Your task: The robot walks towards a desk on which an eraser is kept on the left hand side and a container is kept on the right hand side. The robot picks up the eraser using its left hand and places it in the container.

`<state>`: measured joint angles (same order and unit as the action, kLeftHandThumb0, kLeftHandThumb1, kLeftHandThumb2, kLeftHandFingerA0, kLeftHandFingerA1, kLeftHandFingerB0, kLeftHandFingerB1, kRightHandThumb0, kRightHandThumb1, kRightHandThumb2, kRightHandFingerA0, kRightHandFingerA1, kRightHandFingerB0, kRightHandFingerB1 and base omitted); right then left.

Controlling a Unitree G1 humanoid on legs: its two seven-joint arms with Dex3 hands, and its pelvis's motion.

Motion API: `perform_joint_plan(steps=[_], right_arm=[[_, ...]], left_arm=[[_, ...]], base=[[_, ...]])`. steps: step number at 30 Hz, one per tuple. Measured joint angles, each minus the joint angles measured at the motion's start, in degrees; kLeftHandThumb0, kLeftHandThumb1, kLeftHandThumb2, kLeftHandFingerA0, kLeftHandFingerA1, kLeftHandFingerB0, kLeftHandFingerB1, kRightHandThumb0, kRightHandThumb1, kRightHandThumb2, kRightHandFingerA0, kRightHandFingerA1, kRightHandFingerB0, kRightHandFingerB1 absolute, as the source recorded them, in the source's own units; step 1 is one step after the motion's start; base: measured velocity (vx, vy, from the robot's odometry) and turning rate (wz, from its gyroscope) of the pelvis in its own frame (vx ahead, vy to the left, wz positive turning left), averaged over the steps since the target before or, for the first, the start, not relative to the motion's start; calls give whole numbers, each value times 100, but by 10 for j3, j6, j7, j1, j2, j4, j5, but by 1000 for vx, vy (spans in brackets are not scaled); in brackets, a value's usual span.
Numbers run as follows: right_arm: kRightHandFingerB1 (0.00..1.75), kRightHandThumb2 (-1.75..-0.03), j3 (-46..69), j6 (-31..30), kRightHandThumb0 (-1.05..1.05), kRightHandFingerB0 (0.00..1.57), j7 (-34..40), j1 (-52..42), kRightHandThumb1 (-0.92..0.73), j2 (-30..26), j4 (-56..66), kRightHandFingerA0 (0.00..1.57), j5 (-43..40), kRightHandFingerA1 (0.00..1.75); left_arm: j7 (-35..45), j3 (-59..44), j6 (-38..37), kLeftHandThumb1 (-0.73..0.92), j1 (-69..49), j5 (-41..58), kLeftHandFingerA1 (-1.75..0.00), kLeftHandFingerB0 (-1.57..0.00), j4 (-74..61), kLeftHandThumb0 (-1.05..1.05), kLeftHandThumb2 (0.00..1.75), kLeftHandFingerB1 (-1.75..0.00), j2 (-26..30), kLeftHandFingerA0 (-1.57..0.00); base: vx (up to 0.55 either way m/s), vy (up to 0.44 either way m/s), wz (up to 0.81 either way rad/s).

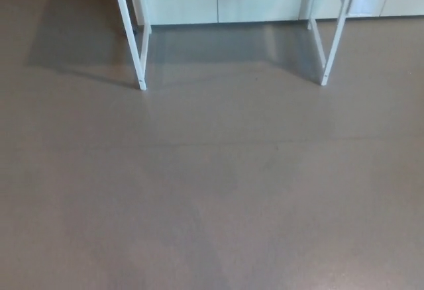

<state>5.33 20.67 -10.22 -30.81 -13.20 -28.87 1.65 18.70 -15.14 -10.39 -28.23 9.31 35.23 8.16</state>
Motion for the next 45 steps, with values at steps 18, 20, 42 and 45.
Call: perform_joint_plan(steps=[18,20,42,45], right_arm=[[50,-55,-8,-11,-38,50,4,4,-51,7,0,73,4,62],[50,-54,-9,-11,-38,50,4,7,-51,8,-5,73,4,62],[50,-55,-20,-9,-42,49,7,-6,-52,4,-1,76,8,64],[51,-54,-23,-6,-42,50,7,-11,-51,4,-9,78,9,65]], left_arm=[[1,-1,-8,63,5,1,-50,-48,-3,-17,58,-44,11,-57],[1,-2,-8,63,4,2,-50,-48,-3,-17,58,-44,11,-57],[-1,1,-12,64,-5,0,-49,-53,-2,-19,58,-45,12,-60],[0,1,-12,62,-7,1,-49,-52,1,-18,58,-45,13,-58]], base=[[240,99,-3],[176,-145,8],[265,-72,2],[196,22,5]])
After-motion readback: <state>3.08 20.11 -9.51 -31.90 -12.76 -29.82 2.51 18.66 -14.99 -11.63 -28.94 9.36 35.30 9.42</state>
